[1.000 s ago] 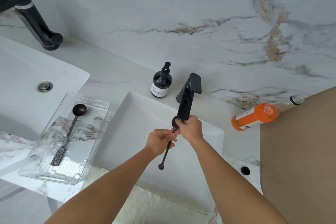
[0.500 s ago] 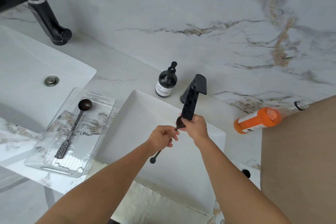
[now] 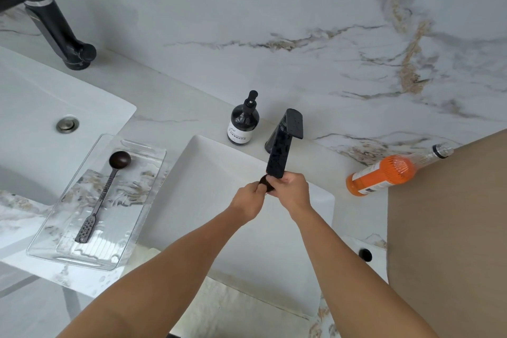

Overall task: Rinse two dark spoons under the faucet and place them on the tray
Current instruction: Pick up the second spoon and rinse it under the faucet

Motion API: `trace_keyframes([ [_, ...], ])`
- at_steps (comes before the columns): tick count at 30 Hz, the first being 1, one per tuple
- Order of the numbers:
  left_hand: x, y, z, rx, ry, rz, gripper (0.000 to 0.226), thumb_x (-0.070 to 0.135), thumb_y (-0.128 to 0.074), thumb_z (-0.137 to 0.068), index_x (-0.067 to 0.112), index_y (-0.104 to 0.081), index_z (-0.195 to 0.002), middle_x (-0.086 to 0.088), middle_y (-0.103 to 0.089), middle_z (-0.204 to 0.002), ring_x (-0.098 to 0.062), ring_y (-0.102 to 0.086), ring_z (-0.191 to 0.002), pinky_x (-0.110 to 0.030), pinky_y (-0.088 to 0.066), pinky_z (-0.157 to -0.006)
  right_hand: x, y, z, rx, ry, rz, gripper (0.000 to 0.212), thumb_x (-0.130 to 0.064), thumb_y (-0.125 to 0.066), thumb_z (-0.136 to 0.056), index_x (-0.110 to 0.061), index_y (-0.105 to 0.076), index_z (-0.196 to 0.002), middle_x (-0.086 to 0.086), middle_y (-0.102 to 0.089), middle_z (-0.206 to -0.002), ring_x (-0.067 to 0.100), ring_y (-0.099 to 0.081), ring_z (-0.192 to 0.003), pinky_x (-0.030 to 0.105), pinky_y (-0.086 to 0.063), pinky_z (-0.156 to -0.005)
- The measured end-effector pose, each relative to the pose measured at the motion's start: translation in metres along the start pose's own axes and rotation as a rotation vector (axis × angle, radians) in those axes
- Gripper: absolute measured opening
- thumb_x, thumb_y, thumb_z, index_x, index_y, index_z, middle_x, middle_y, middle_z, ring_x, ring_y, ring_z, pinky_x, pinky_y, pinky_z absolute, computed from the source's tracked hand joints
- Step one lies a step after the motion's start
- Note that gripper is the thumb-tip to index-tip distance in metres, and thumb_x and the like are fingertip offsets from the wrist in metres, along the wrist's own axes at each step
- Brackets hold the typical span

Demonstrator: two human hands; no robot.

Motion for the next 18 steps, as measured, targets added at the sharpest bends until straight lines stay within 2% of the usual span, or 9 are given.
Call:
trace_keyframes([
  [3, 0.0022, 0.0006, 0.0006, 0.045, 0.023, -0.051, 0.058, 0.053, -0.027, -0.099, 0.013, -0.062, -0.078, -0.007, -0.061, -0.070, -0.028, -0.055, -0.068, -0.035, -0.045, -0.065, -0.0027, -0.0033, 0.0027, 0.031, 0.022, 0.080, 0.018, -0.009, -0.065, -0.086, -0.016, -0.077, -0.075, 0.007, -0.080, -0.081, 0.019, -0.078, -0.069, 0.033, -0.064, -0.074],
  [6, -0.0013, 0.0025, -0.0034, 0.055, 0.011, -0.109, 0.050, 0.037, -0.029, -0.100, 0.006, -0.067, -0.098, -0.016, -0.069, -0.089, -0.037, -0.065, -0.086, -0.044, -0.054, -0.079, -0.0030, -0.0044, 0.0005, 0.003, 0.003, 0.149, 0.019, -0.002, -0.056, -0.086, -0.004, -0.075, -0.089, 0.014, -0.079, -0.087, 0.027, -0.077, -0.077, 0.041, -0.062, -0.081],
  [7, -0.0015, 0.0036, -0.0029, 0.056, 0.004, -0.107, 0.048, 0.035, -0.030, -0.099, 0.005, -0.067, -0.100, -0.015, -0.068, -0.089, -0.037, -0.063, -0.087, -0.043, -0.053, -0.078, -0.0022, -0.0045, 0.0003, 0.003, -0.004, 0.137, 0.020, 0.000, -0.056, -0.086, -0.005, -0.075, -0.088, 0.012, -0.079, -0.086, 0.025, -0.078, -0.076, 0.039, -0.062, -0.080],
  [8, -0.0018, 0.0037, -0.0028, 0.054, -0.008, -0.086, 0.050, 0.038, -0.030, -0.099, 0.007, -0.068, -0.098, -0.013, -0.066, -0.084, -0.034, -0.061, -0.082, -0.041, -0.051, -0.072, -0.0013, -0.0045, 0.0007, 0.014, -0.002, 0.117, 0.021, 0.000, -0.057, -0.086, -0.009, -0.075, -0.084, 0.008, -0.079, -0.083, 0.022, -0.078, -0.072, 0.035, -0.063, -0.077],
  [10, 0.0000, 0.0031, -0.0007, 0.054, 0.005, -0.026, 0.061, 0.056, -0.027, -0.097, 0.013, -0.066, -0.078, -0.006, -0.060, -0.070, -0.026, -0.055, -0.069, -0.033, -0.044, -0.060, -0.0022, -0.0050, 0.0047, 0.060, 0.027, 0.084, 0.024, -0.003, -0.062, -0.085, -0.020, -0.074, -0.073, -0.003, -0.078, -0.072, 0.014, -0.077, -0.062, 0.024, -0.062, -0.064],
  [12, 0.0026, 0.0033, -0.0005, 0.058, 0.026, -0.060, 0.062, 0.059, -0.025, -0.098, 0.016, -0.057, -0.066, -0.007, -0.060, -0.070, -0.027, -0.054, -0.068, -0.033, -0.043, -0.061, -0.0016, -0.0066, 0.0063, 0.103, 0.047, 0.073, 0.025, -0.006, -0.067, -0.083, -0.024, -0.072, -0.067, -0.007, -0.076, -0.067, 0.011, -0.075, -0.056, 0.018, -0.058, -0.056],
  [14, 0.0019, 0.0037, -0.0025, 0.043, 0.015, -0.113, 0.053, 0.043, -0.030, -0.100, 0.009, -0.064, -0.080, -0.012, -0.063, -0.079, -0.030, -0.056, -0.071, -0.036, -0.047, -0.067, -0.0023, -0.0063, 0.0041, 0.082, 0.012, 0.053, 0.023, -0.003, -0.067, -0.081, -0.021, -0.073, -0.070, 0.000, -0.076, -0.068, 0.016, -0.075, -0.060, 0.025, -0.061, -0.064],
  [15, 0.0018, 0.0043, -0.0022, 0.027, 0.009, -0.101, 0.044, 0.035, -0.033, -0.099, 0.007, -0.064, -0.087, -0.011, -0.062, -0.080, -0.028, -0.054, -0.069, -0.035, -0.046, -0.065, -0.0016, -0.0051, 0.0022, 0.049, -0.024, 0.011, 0.023, 0.002, -0.065, -0.079, -0.018, -0.074, -0.073, 0.004, -0.075, -0.070, 0.020, -0.073, -0.062, 0.032, -0.062, -0.071],
  [18, -0.0023, 0.0049, -0.0018, -0.056, 0.003, 0.112, 0.021, 0.023, -0.045, -0.095, 0.012, -0.050, -0.079, -0.002, -0.048, -0.069, -0.022, -0.042, -0.061, -0.031, -0.034, -0.057, 0.0019, -0.0017, -0.0010, -0.087, -0.133, -0.261, 0.033, 0.017, -0.058, -0.078, -0.009, -0.075, -0.088, 0.010, -0.074, -0.080, 0.025, -0.067, -0.072, 0.040, -0.057, -0.084],
])
Point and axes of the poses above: each hand's wrist, its own z-axis away from the middle knuckle, its own y-axis out of the back of the hand, x = y × z, the point moved 3 cm from there along -z, towards the middle knuckle
